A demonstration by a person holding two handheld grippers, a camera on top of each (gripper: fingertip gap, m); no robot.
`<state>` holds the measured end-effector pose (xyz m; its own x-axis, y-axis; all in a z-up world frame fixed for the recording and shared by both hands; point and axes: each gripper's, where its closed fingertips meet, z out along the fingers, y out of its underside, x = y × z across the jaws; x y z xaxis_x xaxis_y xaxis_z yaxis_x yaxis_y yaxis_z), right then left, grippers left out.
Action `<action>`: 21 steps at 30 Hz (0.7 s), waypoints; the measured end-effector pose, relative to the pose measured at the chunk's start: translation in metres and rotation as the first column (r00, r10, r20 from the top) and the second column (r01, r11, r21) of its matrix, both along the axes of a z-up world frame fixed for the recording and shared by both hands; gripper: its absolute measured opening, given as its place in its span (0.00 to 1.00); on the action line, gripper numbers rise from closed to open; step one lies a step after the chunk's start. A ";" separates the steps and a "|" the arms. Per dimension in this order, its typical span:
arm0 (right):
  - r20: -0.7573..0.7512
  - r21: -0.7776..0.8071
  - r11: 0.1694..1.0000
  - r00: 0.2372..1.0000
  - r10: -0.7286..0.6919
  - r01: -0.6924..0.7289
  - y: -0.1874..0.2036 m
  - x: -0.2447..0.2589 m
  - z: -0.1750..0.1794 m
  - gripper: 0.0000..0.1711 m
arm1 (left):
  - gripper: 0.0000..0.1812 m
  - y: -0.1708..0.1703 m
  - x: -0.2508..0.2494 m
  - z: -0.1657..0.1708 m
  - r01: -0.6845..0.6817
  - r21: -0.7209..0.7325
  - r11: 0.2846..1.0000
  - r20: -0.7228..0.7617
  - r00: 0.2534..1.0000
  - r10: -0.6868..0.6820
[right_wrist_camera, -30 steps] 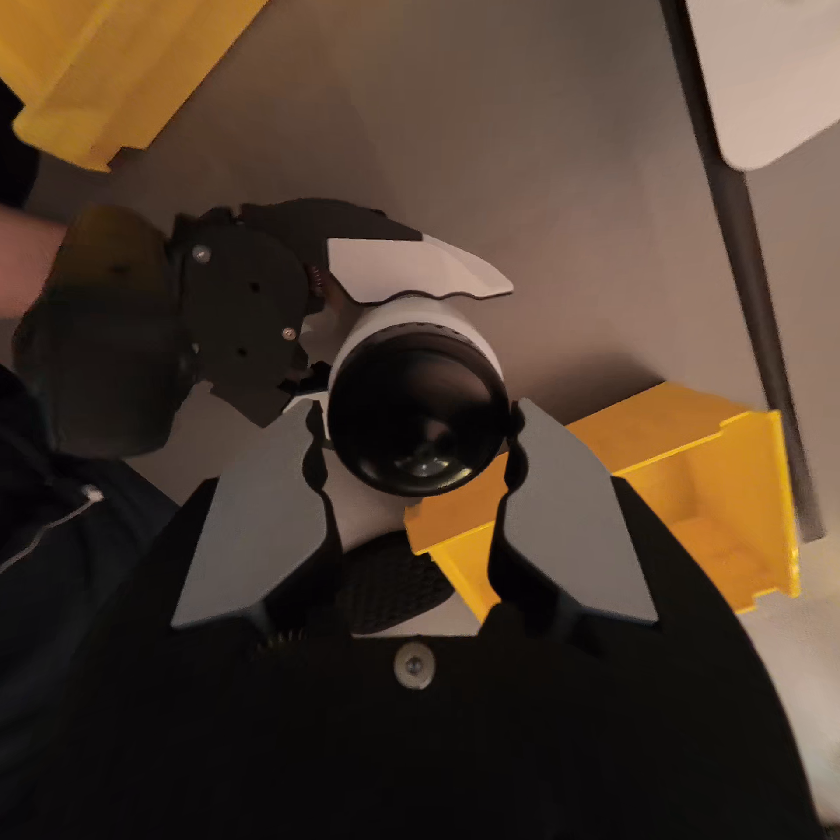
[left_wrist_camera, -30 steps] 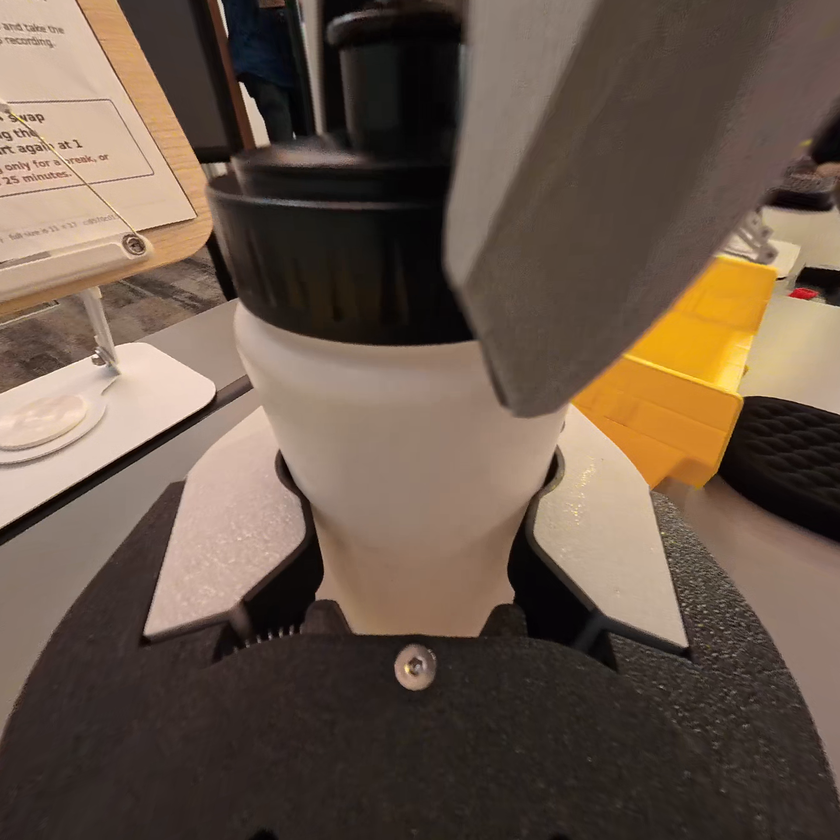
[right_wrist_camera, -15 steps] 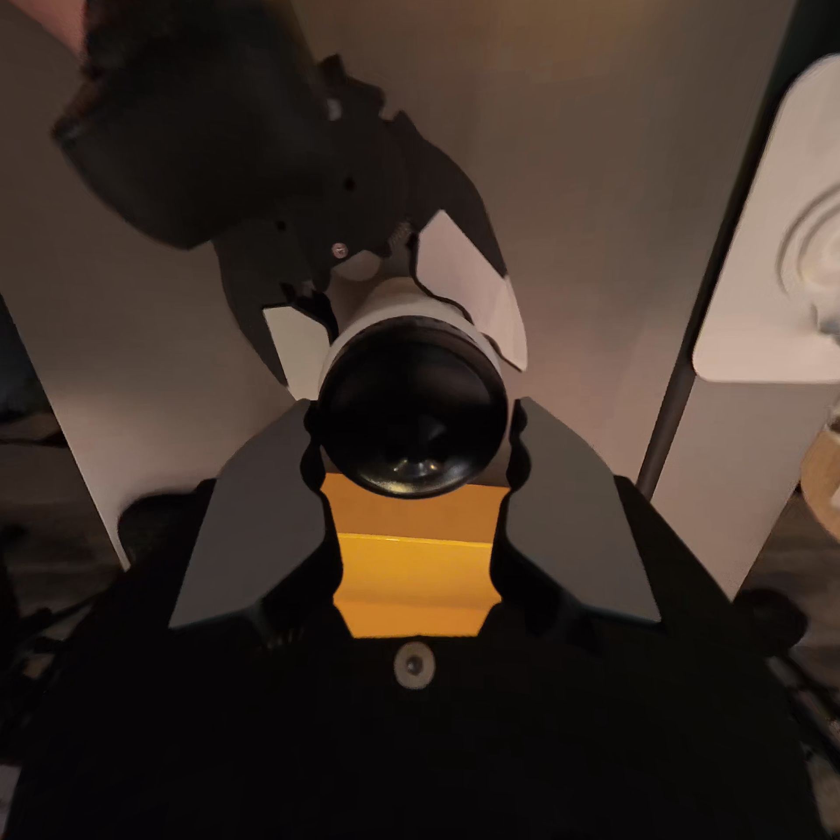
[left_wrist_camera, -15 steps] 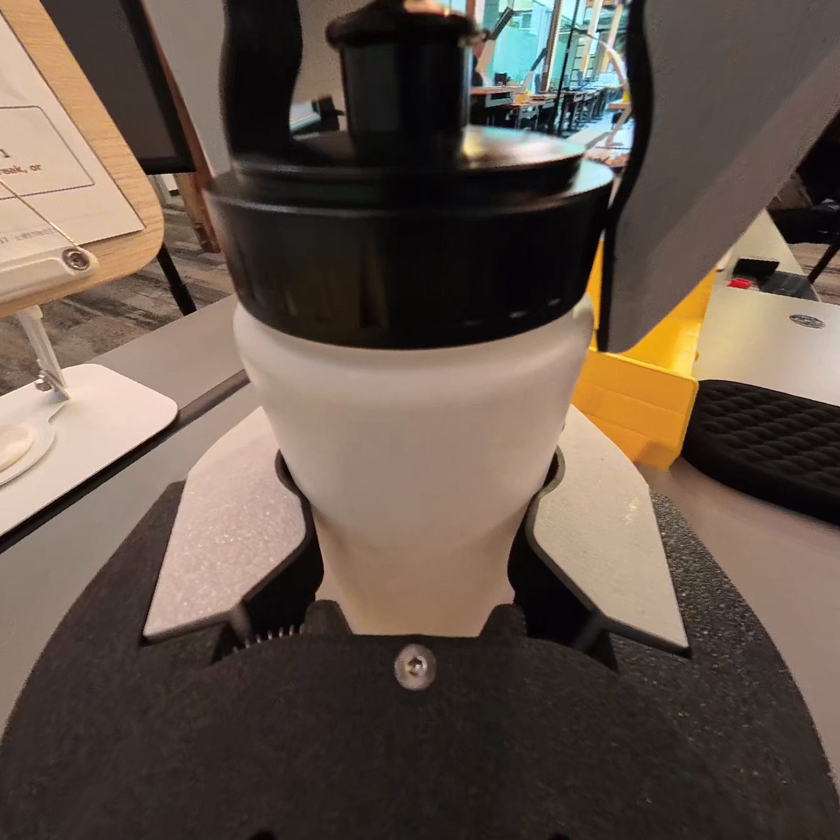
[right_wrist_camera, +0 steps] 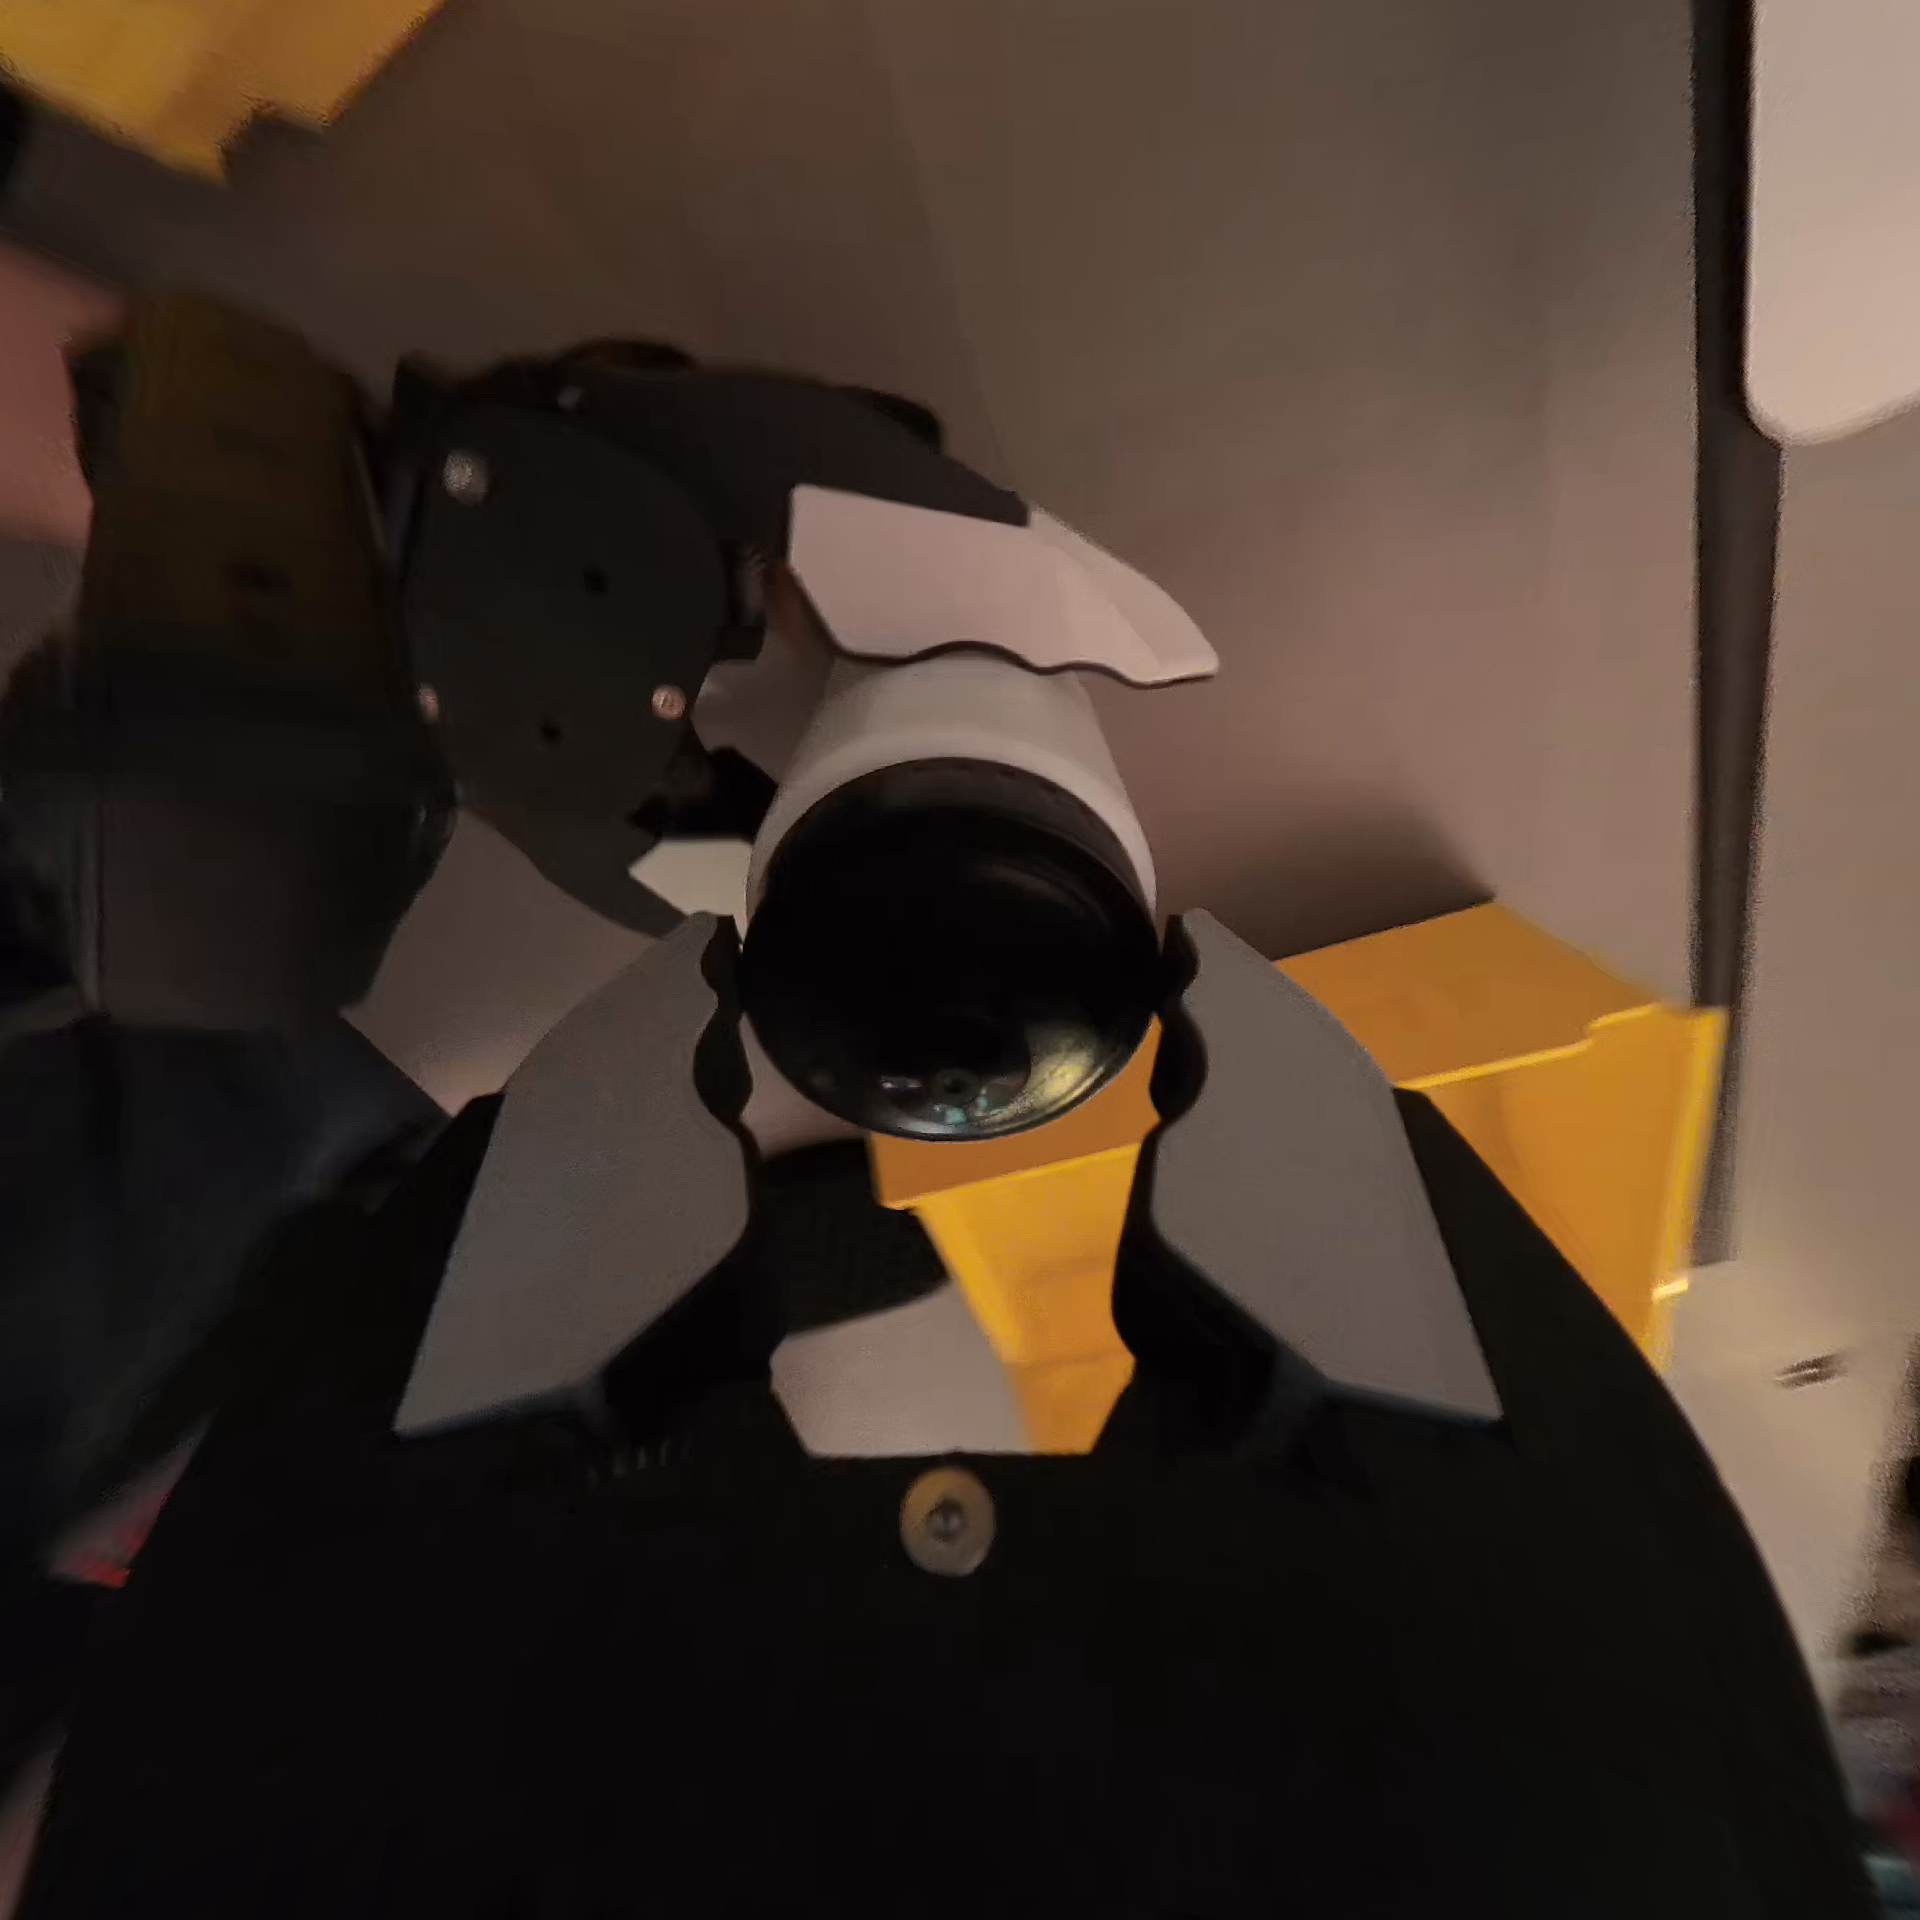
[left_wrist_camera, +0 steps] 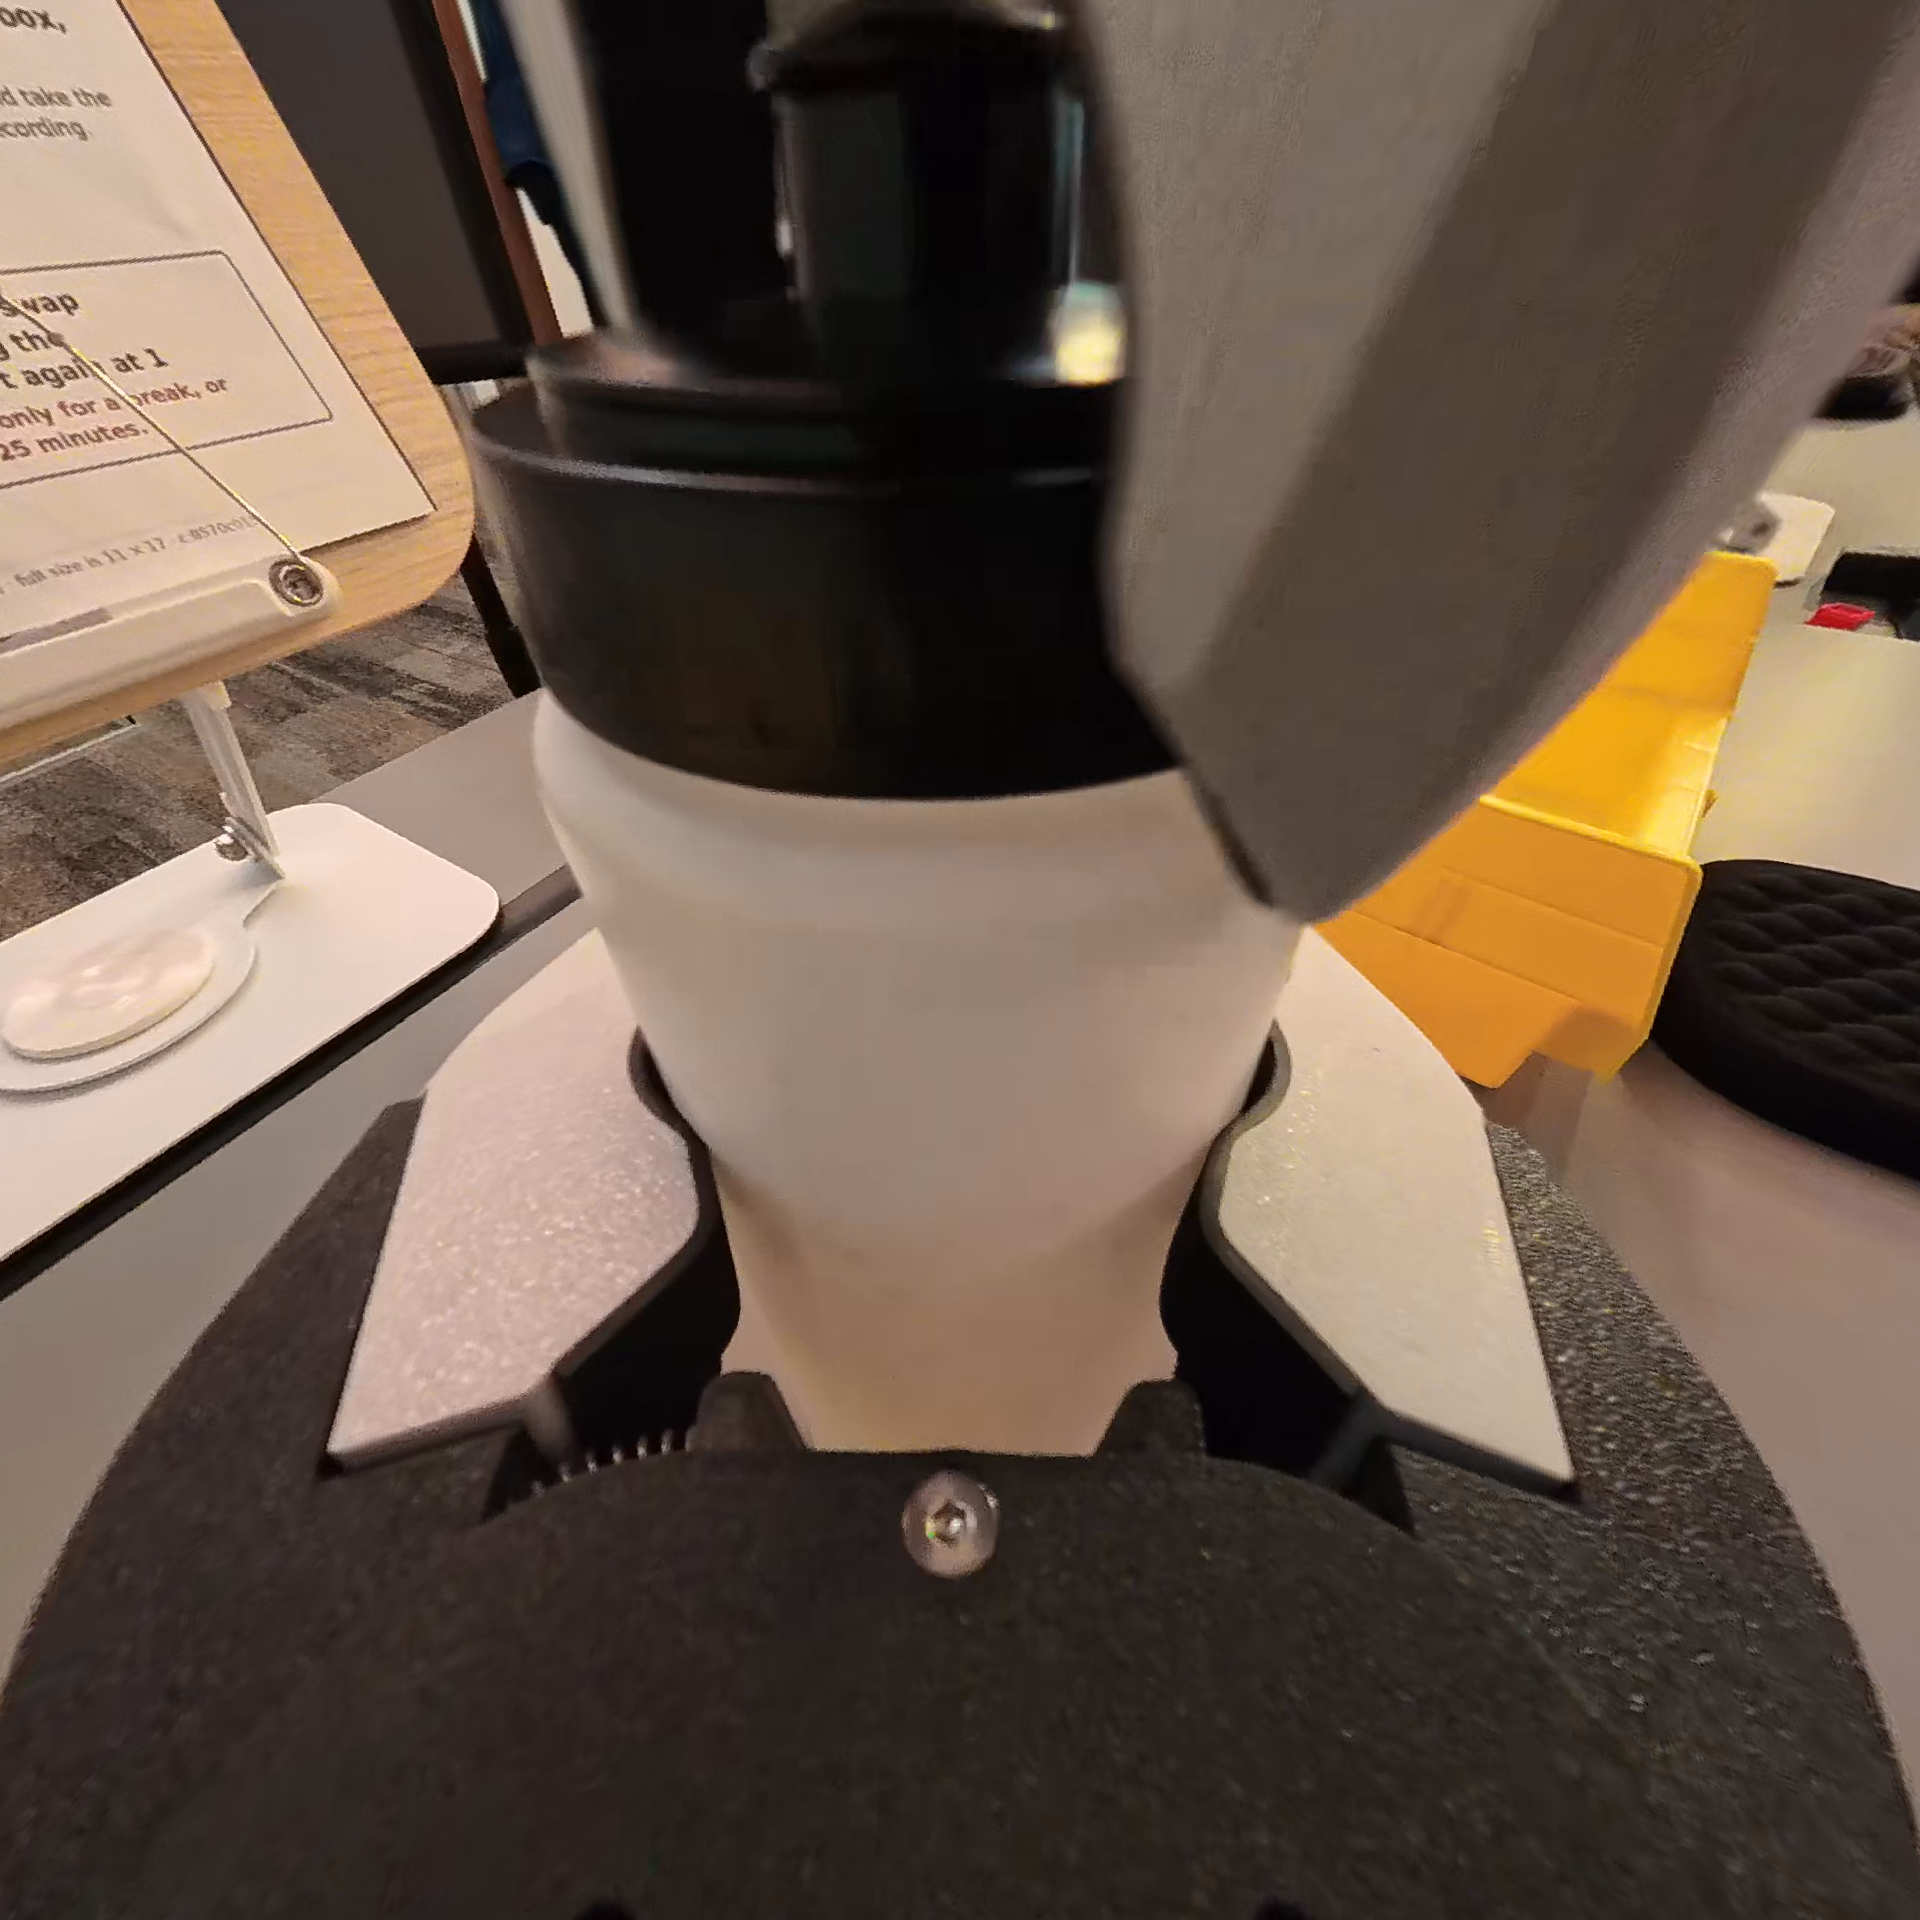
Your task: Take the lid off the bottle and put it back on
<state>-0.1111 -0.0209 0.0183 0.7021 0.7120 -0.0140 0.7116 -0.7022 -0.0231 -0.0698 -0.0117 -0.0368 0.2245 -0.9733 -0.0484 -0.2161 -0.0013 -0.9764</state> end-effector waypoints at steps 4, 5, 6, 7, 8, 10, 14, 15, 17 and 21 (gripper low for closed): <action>0.048 0.072 0.816 0.819 0.571 -0.573 -0.001 -0.003 0.001 0.46 | 0.58 -0.002 -0.001 0.000 0.030 0.007 1.000 0.010 0.999 -0.031; 0.016 0.087 0.822 0.825 0.564 -0.563 0.000 -0.005 0.000 0.46 | 0.58 -0.001 -0.002 0.000 0.028 -0.001 1.000 0.015 0.999 -0.028; -0.023 0.089 0.851 0.853 0.522 -0.518 0.001 -0.006 0.000 0.46 | 0.57 0.000 -0.002 0.000 0.024 -0.007 1.000 0.014 1.000 -0.024; -0.051 0.091 0.879 0.880 0.473 -0.467 0.002 -0.007 0.000 0.46 | 0.58 0.001 -0.002 0.000 0.017 -0.013 1.000 0.011 1.000 -0.017; -0.056 0.095 0.904 0.904 0.423 -0.417 0.004 -0.005 0.001 0.46 | 0.58 0.002 -0.002 0.000 0.007 -0.015 1.000 0.009 1.000 -0.007; -0.070 0.135 0.946 0.950 0.305 -0.294 0.010 -0.004 0.006 0.51 | 0.58 0.003 -0.002 0.000 -0.007 -0.019 1.000 0.009 1.000 0.007; -0.137 0.144 0.986 0.989 -0.060 0.080 0.017 -0.006 0.017 0.51 | 0.58 0.006 -0.004 0.000 -0.041 -0.028 0.999 0.008 0.999 0.041; -0.134 0.130 0.978 0.980 -0.146 0.163 0.018 -0.004 0.015 0.51 | 0.58 0.007 -0.004 0.000 -0.050 -0.030 0.998 0.006 0.999 0.050; -0.104 0.056 0.971 0.969 -0.224 0.230 0.012 -0.003 0.006 0.51 | 0.58 0.007 -0.004 -0.001 -0.055 -0.025 0.998 -0.002 0.998 0.055; -0.055 -0.019 0.988 0.987 -0.151 0.150 0.004 -0.005 -0.001 0.45 | 0.58 0.005 -0.004 -0.001 -0.042 -0.012 0.999 -0.007 0.999 0.042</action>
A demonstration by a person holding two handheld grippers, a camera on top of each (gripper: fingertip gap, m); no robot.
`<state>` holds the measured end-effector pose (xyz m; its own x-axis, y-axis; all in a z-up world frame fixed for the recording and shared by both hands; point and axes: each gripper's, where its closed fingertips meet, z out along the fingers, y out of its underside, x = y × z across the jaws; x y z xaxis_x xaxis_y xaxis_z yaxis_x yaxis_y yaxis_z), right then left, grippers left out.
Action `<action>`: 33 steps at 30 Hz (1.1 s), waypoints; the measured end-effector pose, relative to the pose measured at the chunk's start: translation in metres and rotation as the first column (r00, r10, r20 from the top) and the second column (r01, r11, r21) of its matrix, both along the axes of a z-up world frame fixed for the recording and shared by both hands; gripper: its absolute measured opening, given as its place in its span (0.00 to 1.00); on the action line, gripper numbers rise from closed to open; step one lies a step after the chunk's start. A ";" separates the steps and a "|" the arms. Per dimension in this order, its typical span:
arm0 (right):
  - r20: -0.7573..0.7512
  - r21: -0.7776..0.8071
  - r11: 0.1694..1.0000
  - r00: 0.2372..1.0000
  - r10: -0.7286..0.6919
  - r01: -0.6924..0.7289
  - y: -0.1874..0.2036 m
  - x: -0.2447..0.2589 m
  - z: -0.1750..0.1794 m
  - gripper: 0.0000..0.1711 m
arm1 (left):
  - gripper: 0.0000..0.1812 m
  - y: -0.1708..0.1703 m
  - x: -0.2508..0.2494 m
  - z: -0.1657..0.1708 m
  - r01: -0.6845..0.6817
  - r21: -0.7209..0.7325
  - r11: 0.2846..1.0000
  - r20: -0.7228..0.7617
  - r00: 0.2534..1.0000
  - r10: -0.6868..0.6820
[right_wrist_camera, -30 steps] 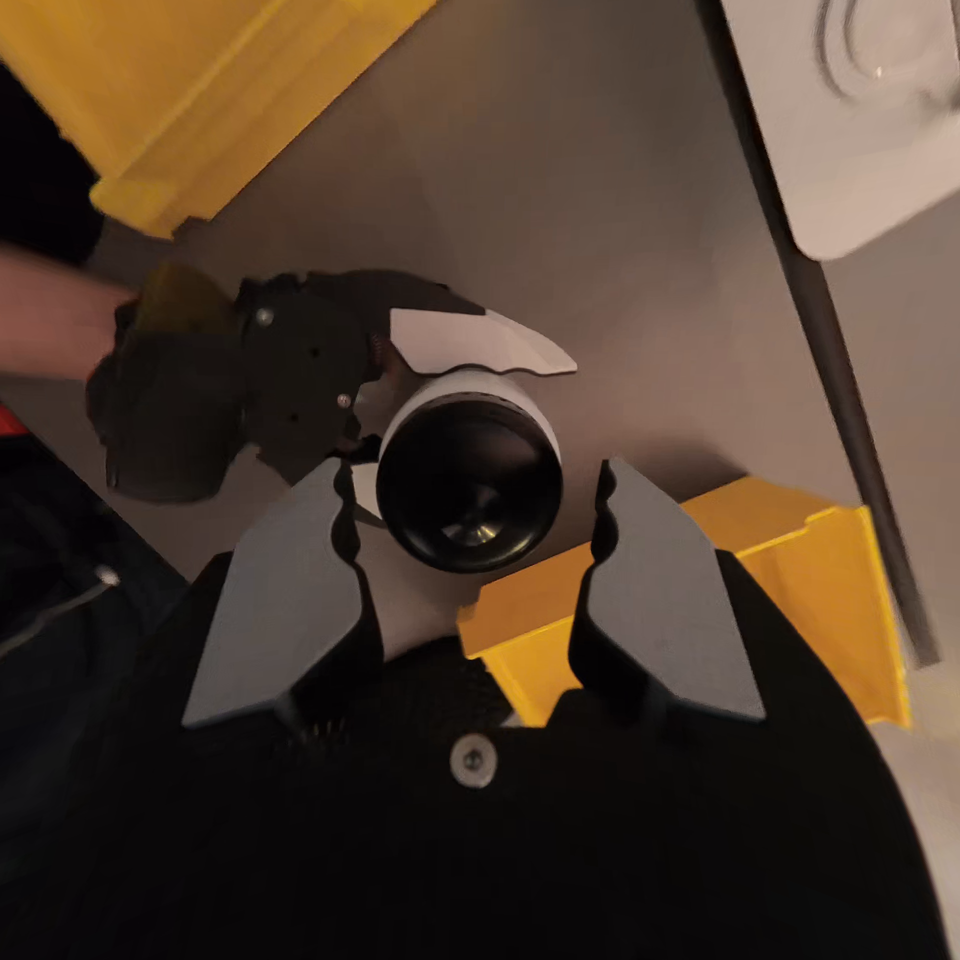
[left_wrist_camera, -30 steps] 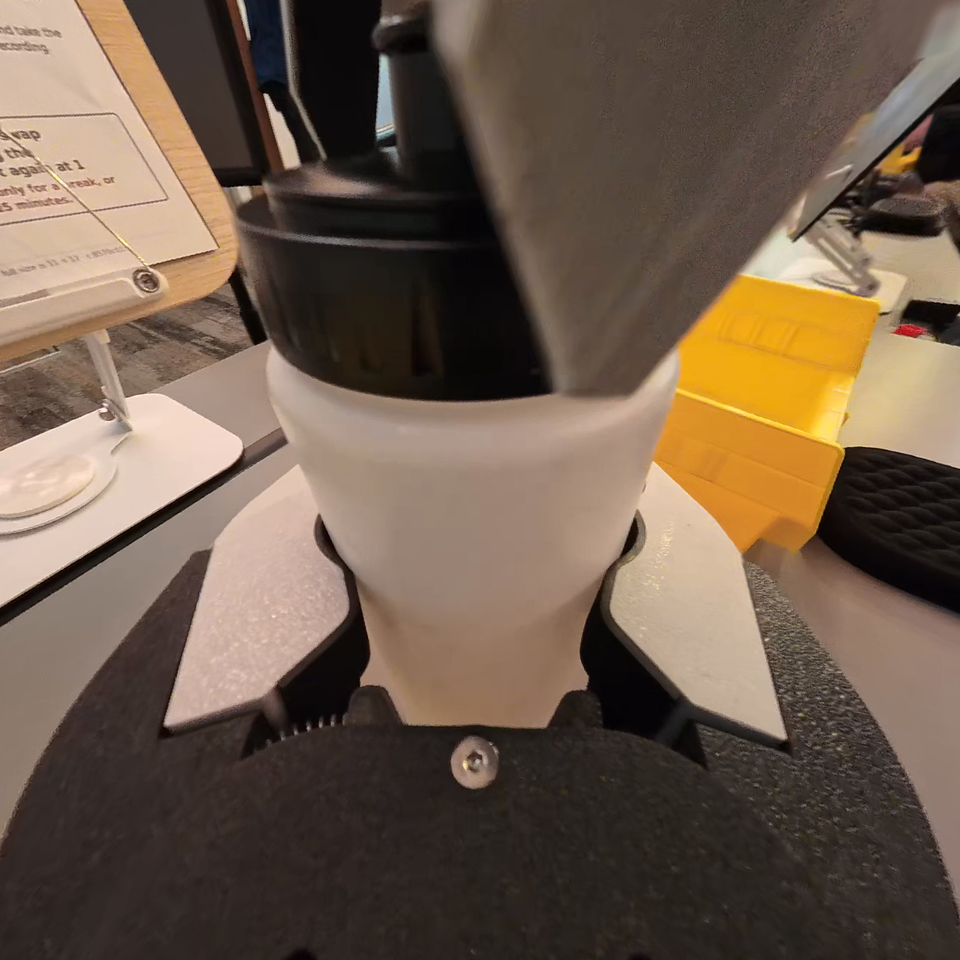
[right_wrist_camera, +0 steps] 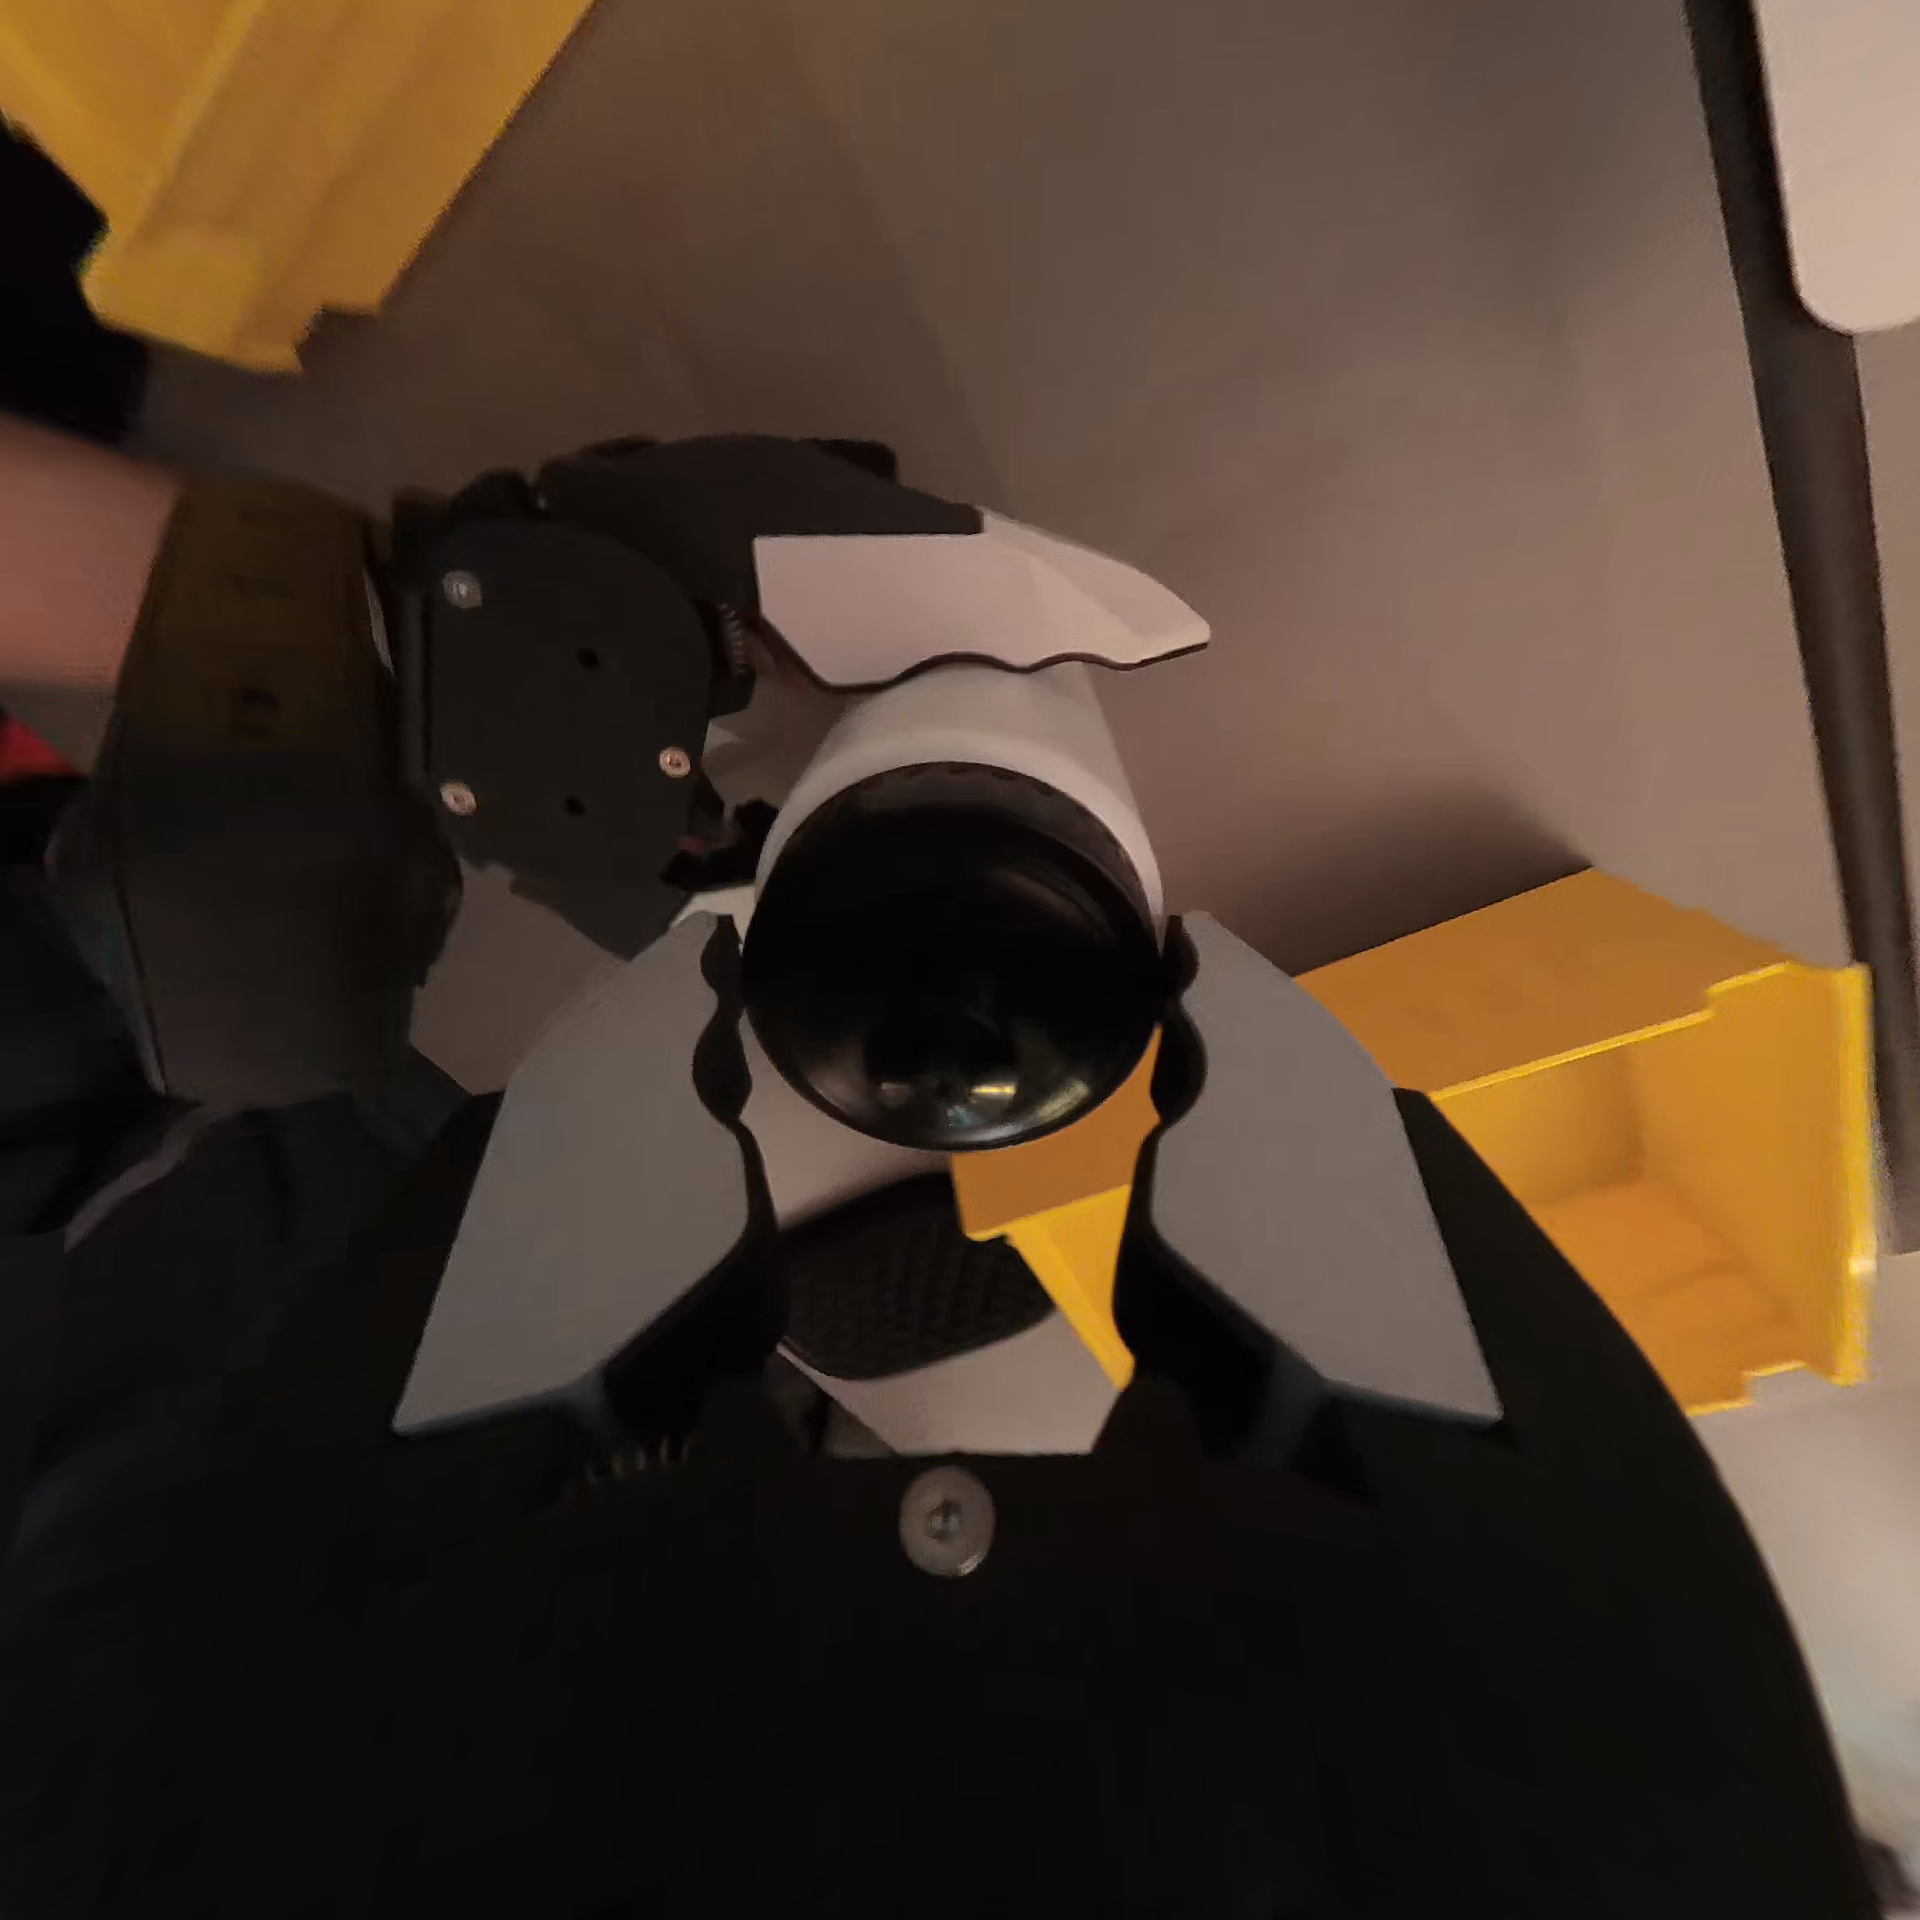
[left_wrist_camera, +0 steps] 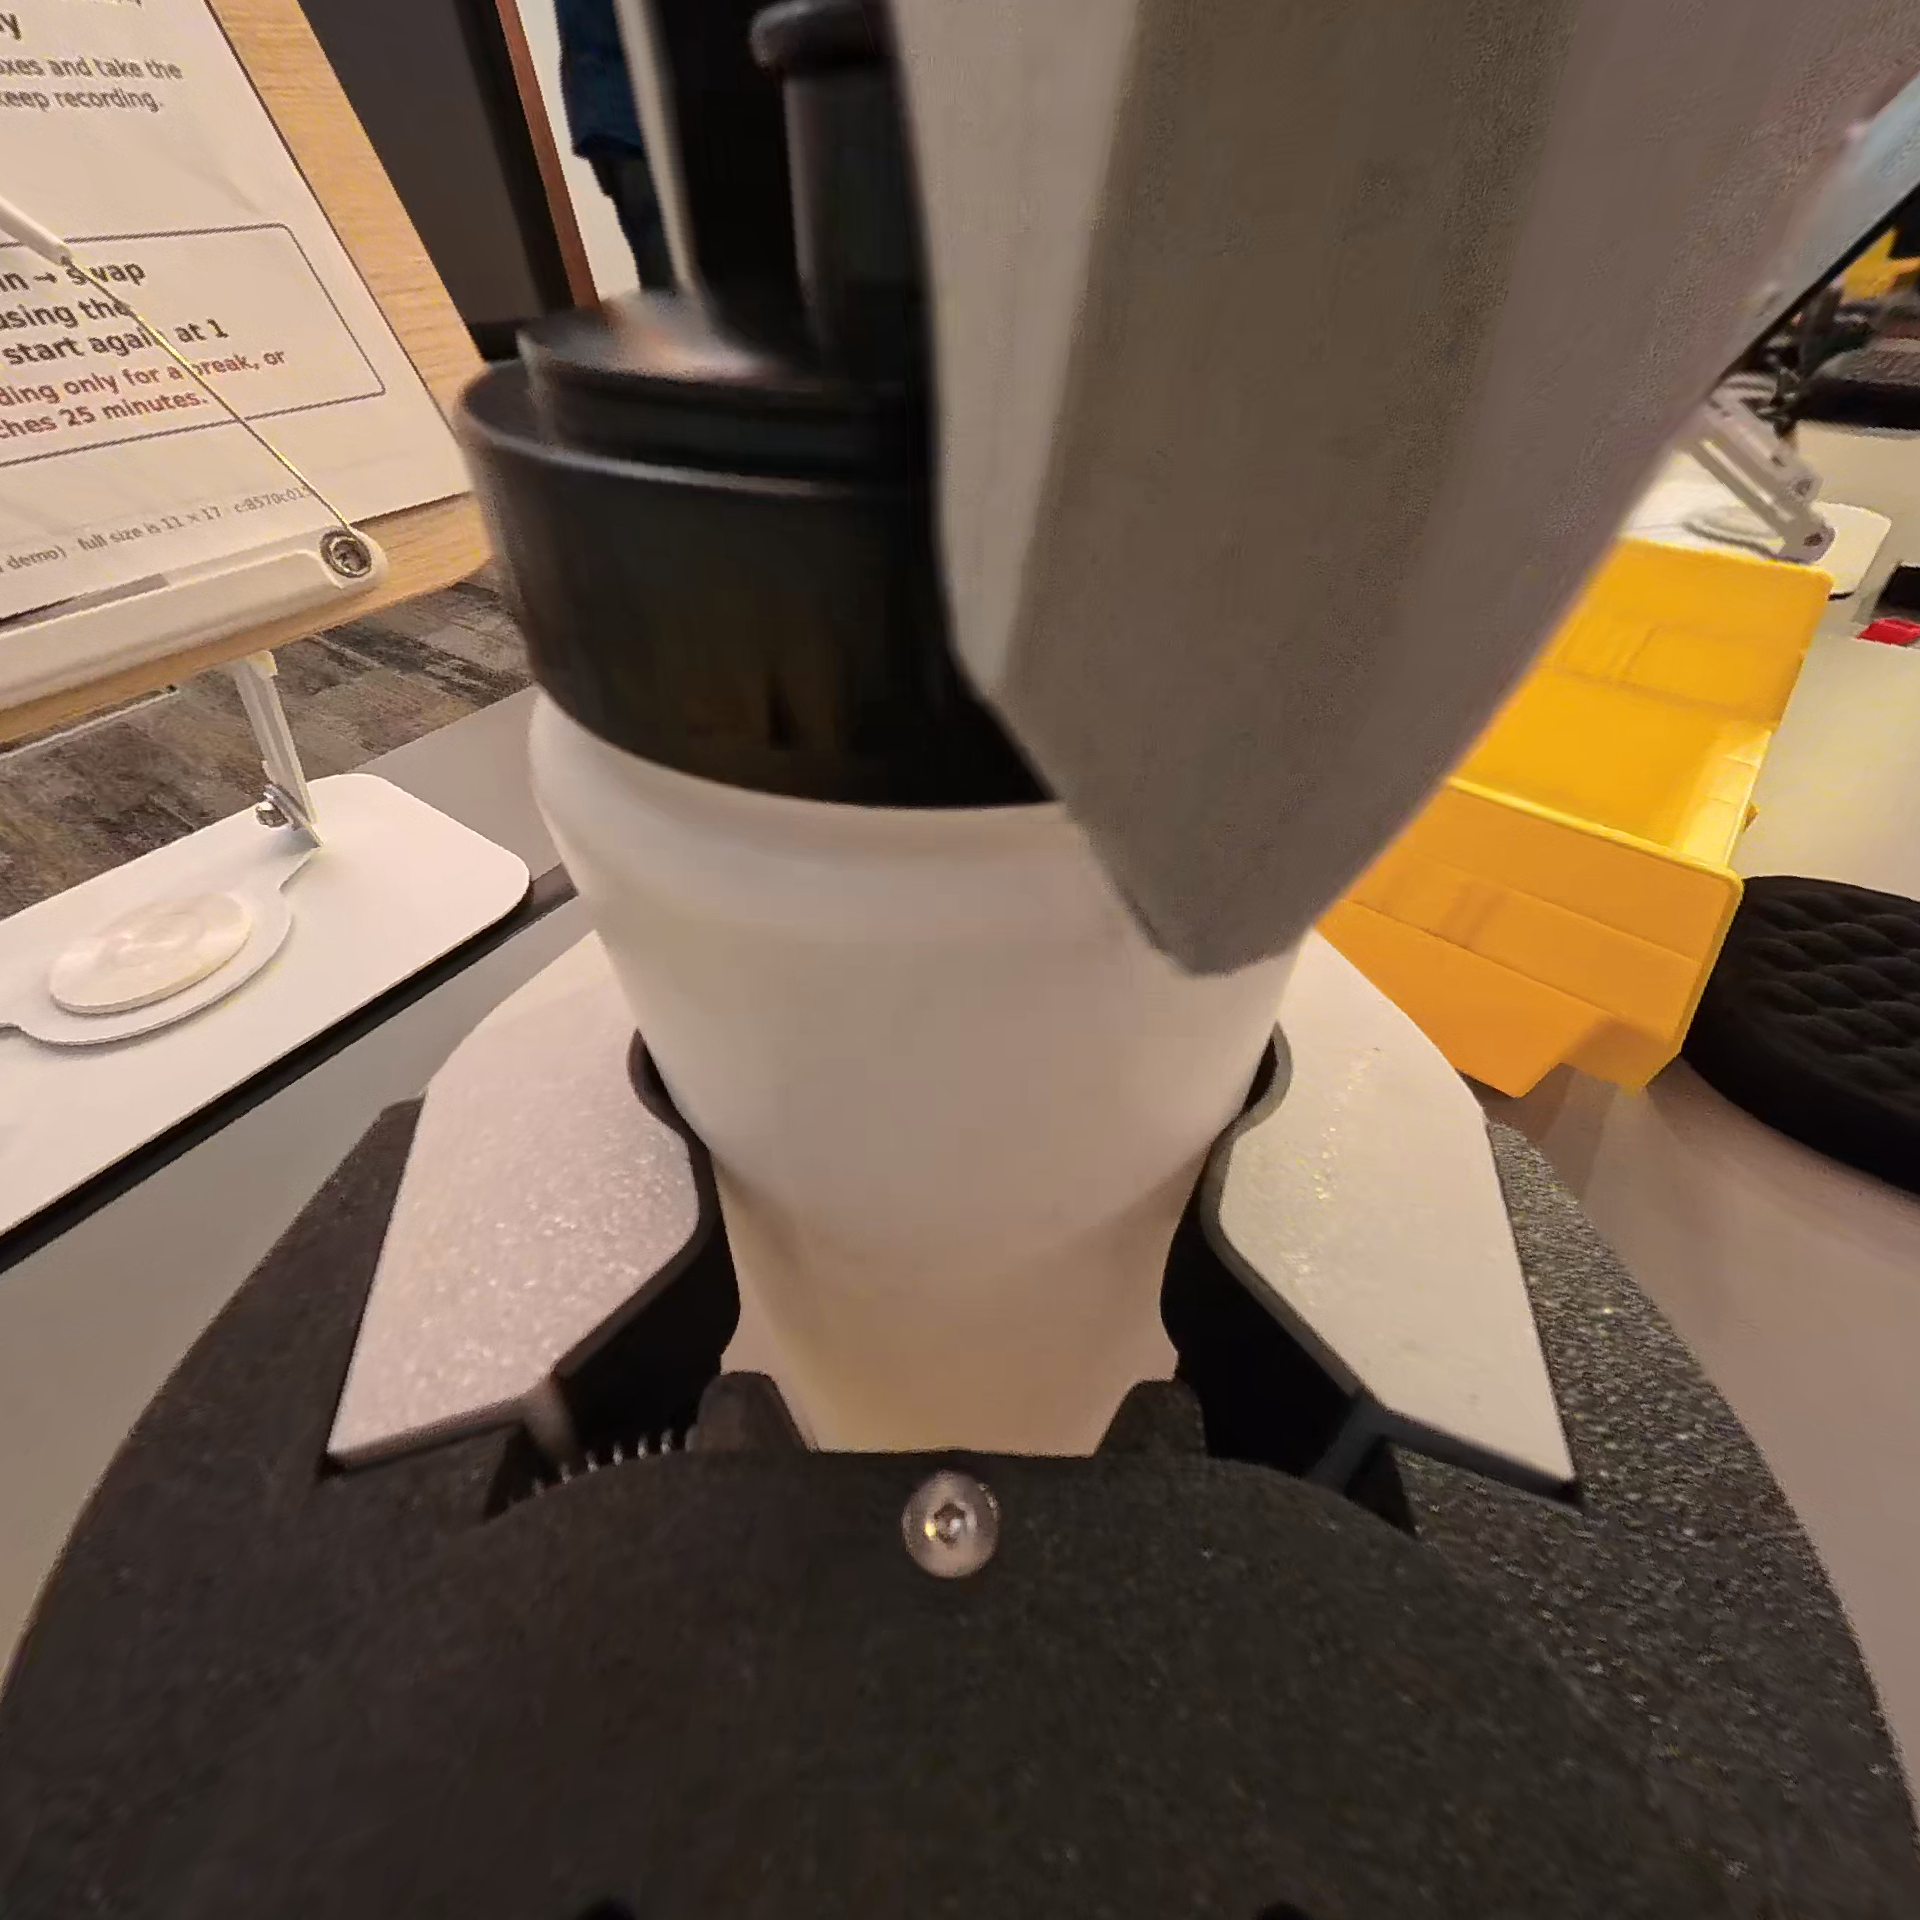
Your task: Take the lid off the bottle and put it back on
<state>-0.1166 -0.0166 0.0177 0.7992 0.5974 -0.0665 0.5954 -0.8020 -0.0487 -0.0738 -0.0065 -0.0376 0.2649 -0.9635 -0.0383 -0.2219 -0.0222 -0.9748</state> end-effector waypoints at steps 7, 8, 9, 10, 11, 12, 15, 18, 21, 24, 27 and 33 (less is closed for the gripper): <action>0.000 0.102 0.800 0.804 0.594 -0.591 0.000 -0.003 0.000 0.46 | 0.58 0.000 0.000 0.000 0.010 -0.004 1.000 0.004 1.000 -0.010; -0.027 0.106 0.837 0.839 0.543 -0.538 0.001 -0.003 0.000 0.46 | 0.58 0.001 -0.001 0.000 0.003 -0.010 1.000 0.004 1.000 -0.003; -0.026 0.113 0.869 0.872 0.488 -0.482 0.003 -0.001 0.000 0.48 | 0.58 0.002 -0.001 0.000 -0.003 -0.017 1.000 0.006 1.000 0.003; -0.012 0.127 0.896 0.902 0.431 -0.427 0.006 0.002 0.001 0.52 | 0.58 0.003 -0.002 0.000 -0.009 -0.022 1.000 0.008 1.000 0.009; 0.002 0.143 0.919 0.929 0.370 -0.366 0.008 0.004 0.003 0.53 | 0.58 0.004 -0.002 0.000 -0.016 -0.027 1.000 0.008 1.000 0.016; -0.002 0.146 0.938 0.948 0.319 -0.315 0.007 0.004 0.004 0.54 | 0.58 0.005 -0.003 0.000 -0.024 -0.031 0.999 0.009 1.000 0.024; 0.002 0.185 0.975 0.992 0.126 -0.124 0.012 0.002 0.009 0.54 | 0.58 0.006 -0.003 -0.001 -0.037 -0.035 0.999 0.010 0.999 0.037; -0.068 0.071 0.994 0.995 -0.073 0.078 0.004 -0.006 0.004 0.51 | 0.58 0.006 -0.004 -0.001 -0.044 -0.029 0.999 0.005 0.999 0.044; 0.010 0.001 0.998 0.998 -0.067 0.067 0.000 0.000 -0.004 0.46 | 0.58 0.005 -0.003 -0.001 -0.041 -0.023 0.999 0.001 0.999 0.041; 0.049 -0.031 0.989 0.988 0.144 -0.143 -0.003 0.003 -0.003 0.46 | 0.58 0.003 -0.002 -0.001 -0.023 -0.007 1.000 -0.005 1.000 0.023; 0.082 0.018 0.860 0.858 0.507 -0.510 -0.002 0.005 -0.002 0.46 | 0.58 0.002 -0.002 -0.001 -0.022 0.001 1.000 -0.006 1.000 0.022; 0.009 0.100 0.954 0.959 0.282 -0.281 0.006 0.003 0.005 0.52 | 0.58 0.008 -0.005 -0.001 -0.033 -0.042 0.999 0.007 0.999 0.033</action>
